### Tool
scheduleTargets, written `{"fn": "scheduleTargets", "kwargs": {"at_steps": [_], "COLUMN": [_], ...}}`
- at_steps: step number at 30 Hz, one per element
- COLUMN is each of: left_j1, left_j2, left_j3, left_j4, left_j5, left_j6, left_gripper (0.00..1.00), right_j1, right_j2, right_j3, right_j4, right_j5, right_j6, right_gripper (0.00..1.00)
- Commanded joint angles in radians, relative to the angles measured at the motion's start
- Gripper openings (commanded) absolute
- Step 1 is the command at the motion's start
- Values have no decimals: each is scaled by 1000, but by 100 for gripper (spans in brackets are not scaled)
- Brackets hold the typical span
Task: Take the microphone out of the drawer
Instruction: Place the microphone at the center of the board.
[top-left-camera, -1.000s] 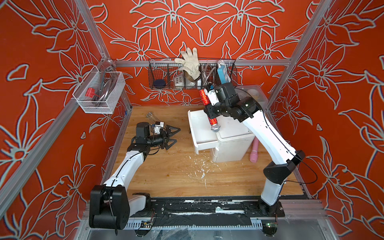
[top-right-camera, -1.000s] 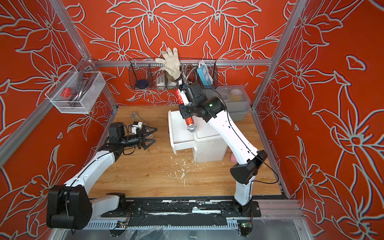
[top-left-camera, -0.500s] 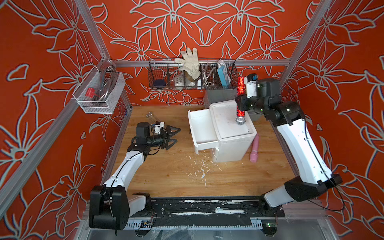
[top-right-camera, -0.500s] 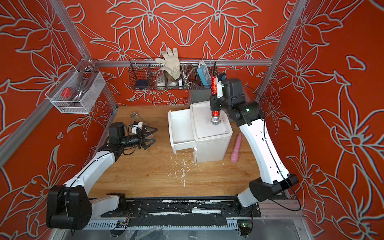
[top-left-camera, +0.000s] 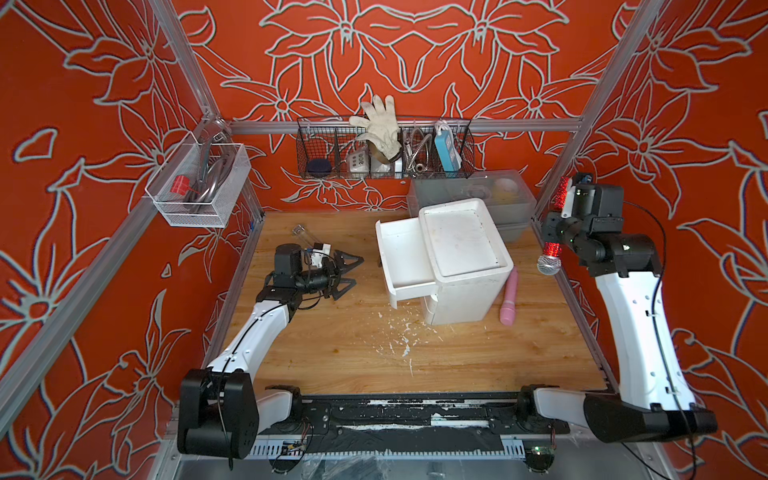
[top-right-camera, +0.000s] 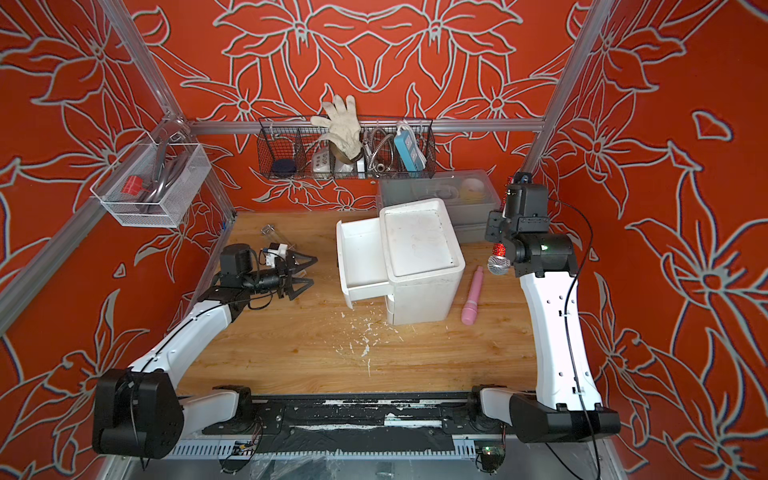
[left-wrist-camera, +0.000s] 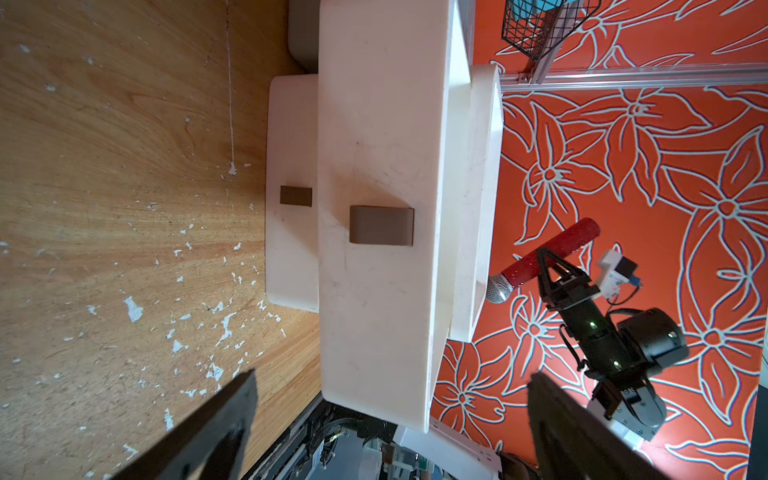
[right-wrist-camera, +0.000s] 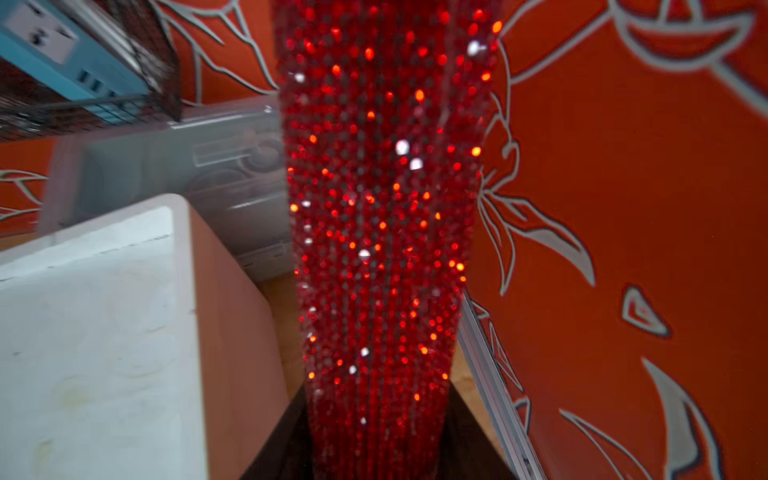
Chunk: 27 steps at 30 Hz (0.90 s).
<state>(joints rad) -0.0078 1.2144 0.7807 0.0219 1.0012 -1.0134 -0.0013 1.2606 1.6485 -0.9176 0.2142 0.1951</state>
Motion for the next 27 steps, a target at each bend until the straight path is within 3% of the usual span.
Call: {"fn": "scheduleTargets", "kwargs": {"at_steps": [1,7,27], "left_j1": [-7,-11,-11], "left_j2": [4,5,14], "left_j3": [39,43,37], "left_j4": [-8,-21,-17], "left_j5": [20,26,20], "left_j6": [24,31,30], "left_gripper": [100,100,100], "right_j1": [-92,-239,-325], "right_j2": [-16,44,468], "right_j3": [-127,-351,-481], "right_j4": [47,189,242], "right_j5": [-109,-290,-354], "right_j6": [73,165,127], "right_gripper": [0,0,0]}}
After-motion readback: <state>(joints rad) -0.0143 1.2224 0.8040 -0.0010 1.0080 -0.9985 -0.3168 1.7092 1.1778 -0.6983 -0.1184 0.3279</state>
